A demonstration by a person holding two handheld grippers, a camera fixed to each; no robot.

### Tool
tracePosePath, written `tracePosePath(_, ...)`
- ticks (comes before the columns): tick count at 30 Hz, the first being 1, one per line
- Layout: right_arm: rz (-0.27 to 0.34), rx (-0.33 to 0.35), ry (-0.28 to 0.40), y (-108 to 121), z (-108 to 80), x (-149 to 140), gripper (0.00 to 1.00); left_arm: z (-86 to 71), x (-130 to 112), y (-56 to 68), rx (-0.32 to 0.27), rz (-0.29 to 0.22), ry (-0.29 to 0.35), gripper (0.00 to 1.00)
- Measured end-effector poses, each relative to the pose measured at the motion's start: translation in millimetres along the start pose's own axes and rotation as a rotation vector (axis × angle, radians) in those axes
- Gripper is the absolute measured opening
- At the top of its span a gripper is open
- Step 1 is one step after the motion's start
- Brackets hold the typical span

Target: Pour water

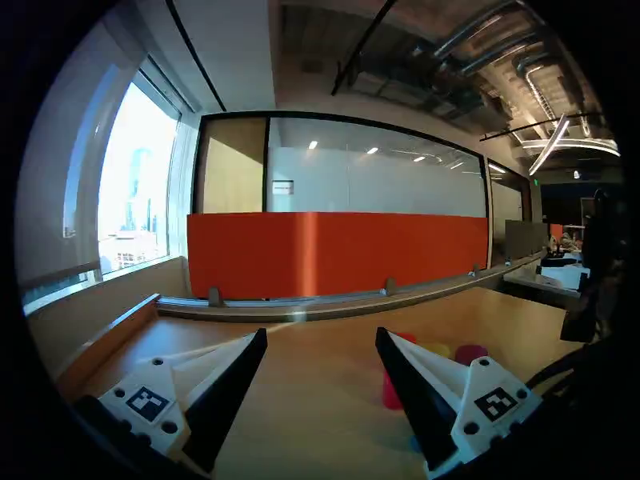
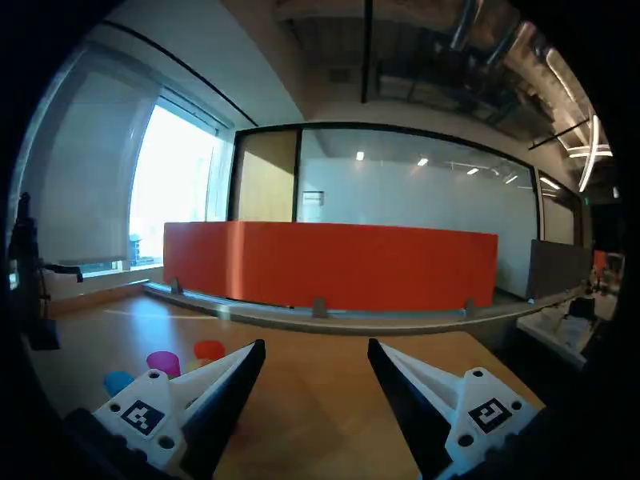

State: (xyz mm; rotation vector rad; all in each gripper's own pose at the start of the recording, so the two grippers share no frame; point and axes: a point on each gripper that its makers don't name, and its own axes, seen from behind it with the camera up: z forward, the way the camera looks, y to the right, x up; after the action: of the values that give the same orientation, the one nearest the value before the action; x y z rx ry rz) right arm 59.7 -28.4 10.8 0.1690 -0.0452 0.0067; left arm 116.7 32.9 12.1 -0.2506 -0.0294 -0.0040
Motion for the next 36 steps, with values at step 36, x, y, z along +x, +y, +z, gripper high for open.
tracePosePath(36,0.039,0.458,-0.069,-90,-3.7,28,0.99,5.7,17,46.1,-0.247,-0.062,-0.079,1.00)
